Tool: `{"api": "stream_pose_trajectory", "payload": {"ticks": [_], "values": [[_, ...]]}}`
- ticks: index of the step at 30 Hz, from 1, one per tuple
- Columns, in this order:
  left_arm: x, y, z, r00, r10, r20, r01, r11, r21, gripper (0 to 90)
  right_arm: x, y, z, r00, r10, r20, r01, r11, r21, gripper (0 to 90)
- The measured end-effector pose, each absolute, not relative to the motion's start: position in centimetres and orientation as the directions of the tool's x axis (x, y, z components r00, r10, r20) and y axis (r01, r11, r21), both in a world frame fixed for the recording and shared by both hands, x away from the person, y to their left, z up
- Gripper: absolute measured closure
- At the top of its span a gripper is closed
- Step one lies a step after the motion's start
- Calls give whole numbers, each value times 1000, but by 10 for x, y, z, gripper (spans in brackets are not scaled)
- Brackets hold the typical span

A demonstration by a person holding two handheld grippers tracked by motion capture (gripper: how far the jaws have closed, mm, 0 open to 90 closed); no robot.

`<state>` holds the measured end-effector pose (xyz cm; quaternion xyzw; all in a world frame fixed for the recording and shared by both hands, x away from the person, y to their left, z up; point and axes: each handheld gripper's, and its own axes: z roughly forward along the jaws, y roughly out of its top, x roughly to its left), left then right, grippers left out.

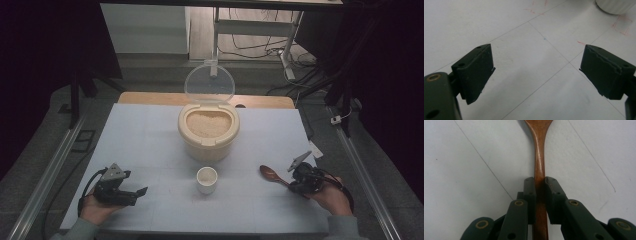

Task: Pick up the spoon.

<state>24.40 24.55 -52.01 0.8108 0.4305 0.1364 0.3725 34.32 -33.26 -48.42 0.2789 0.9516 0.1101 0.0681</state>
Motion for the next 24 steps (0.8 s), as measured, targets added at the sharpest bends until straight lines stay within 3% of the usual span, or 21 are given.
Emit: {"api": "stream_pose_trajectory", "payload": {"ticks": [11, 24], "values": [[243, 246, -520, 593, 800, -93, 593, -356, 722, 114, 336, -334, -468, -843, 534, -62, 476, 795, 376, 803], [244, 245, -520, 597, 797, -94, 593, -360, 720, 114, 325, -305, -443, -895, 441, -70, 350, 791, 502, 804]]}}
